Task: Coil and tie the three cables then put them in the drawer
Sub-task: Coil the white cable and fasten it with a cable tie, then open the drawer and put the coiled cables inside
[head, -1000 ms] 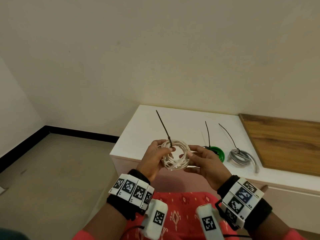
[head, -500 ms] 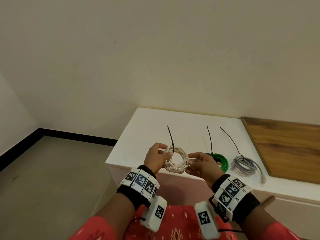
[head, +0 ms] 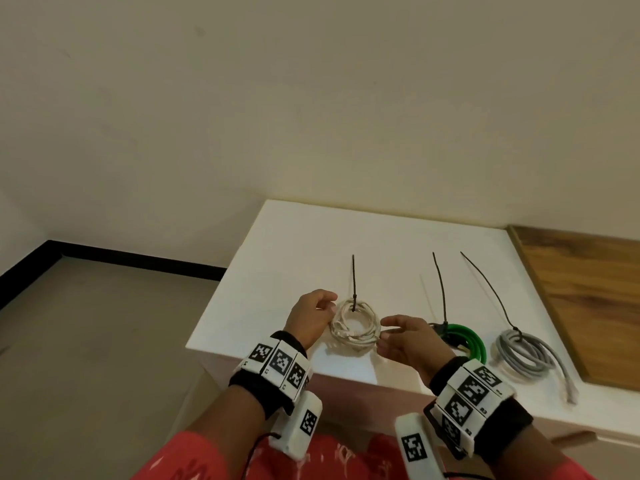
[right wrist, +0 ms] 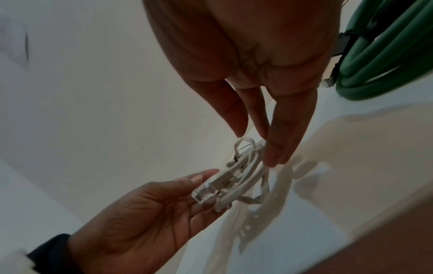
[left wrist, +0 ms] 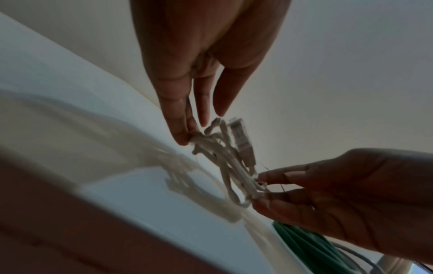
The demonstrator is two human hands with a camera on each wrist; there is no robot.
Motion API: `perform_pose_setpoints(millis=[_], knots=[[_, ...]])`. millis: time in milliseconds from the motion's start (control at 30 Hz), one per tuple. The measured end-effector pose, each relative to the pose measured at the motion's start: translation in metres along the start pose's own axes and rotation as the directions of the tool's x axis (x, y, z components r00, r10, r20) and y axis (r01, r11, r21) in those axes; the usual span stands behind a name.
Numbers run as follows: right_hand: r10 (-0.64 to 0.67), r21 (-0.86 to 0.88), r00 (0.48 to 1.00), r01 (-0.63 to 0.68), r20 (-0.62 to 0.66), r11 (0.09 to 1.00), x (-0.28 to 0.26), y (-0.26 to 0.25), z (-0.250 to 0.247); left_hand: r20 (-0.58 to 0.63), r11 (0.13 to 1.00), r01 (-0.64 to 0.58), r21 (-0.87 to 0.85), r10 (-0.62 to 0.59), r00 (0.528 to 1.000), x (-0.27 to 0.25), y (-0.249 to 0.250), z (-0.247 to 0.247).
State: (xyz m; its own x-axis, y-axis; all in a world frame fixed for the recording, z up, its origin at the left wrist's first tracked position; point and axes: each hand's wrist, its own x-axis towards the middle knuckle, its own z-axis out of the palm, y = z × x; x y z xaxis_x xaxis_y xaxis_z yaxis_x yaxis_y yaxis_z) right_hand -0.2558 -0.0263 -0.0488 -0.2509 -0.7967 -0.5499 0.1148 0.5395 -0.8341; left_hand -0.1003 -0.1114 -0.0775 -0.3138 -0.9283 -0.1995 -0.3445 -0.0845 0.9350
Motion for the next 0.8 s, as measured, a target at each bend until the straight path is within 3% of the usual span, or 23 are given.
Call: perform_pose_setpoints(millis=[167, 300, 400, 500, 633, 800], knots=[[0.043, -0.053, 0.999, -0.043, -0.003, 0.998, -0.008, 0.001, -0.005, 0.069, 0.997, -0.004, 0.078, -0.001, 0.998, -0.001, 0.003, -0.003], [-0.034, -0.218, 0.999, 0.026, -0.036, 0.976, -0.038, 0.011, -0.018, 0.079, 0.953, -0.163, 0.256, 0.147, 0.986, -0.026, 0.003, -0.011], [-0.117, -0.41, 0.993, 0.095, -0.028, 0.907, -0.073, 0.023, -0.027, 0.106, 0.85, -0.318, 0.42, 0.302, 0.947, -0.062, 0.001, -0.025], [-0.165, -0.632, 0.986, 0.114, -0.023, 0.767, -0.12, 0.031, -0.027, 0.096, 0.766, -0.375, 0.523, 0.384, 0.918, -0.112, -0.003, -0.048], [-0.194, -0.921, 0.98, 0.123, 0.053, 0.37, -0.156, 0.027, -0.022, 0.077, 0.725, -0.372, 0.58, 0.406, 0.911, -0.152, -0.018, -0.065], [-0.21, -0.946, 0.971, 0.175, 0.118, 0.273, -0.159, 0.021, -0.013, 0.061, 0.693, -0.315, 0.648, 0.364, 0.929, -0.163, -0.04, -0.081]])
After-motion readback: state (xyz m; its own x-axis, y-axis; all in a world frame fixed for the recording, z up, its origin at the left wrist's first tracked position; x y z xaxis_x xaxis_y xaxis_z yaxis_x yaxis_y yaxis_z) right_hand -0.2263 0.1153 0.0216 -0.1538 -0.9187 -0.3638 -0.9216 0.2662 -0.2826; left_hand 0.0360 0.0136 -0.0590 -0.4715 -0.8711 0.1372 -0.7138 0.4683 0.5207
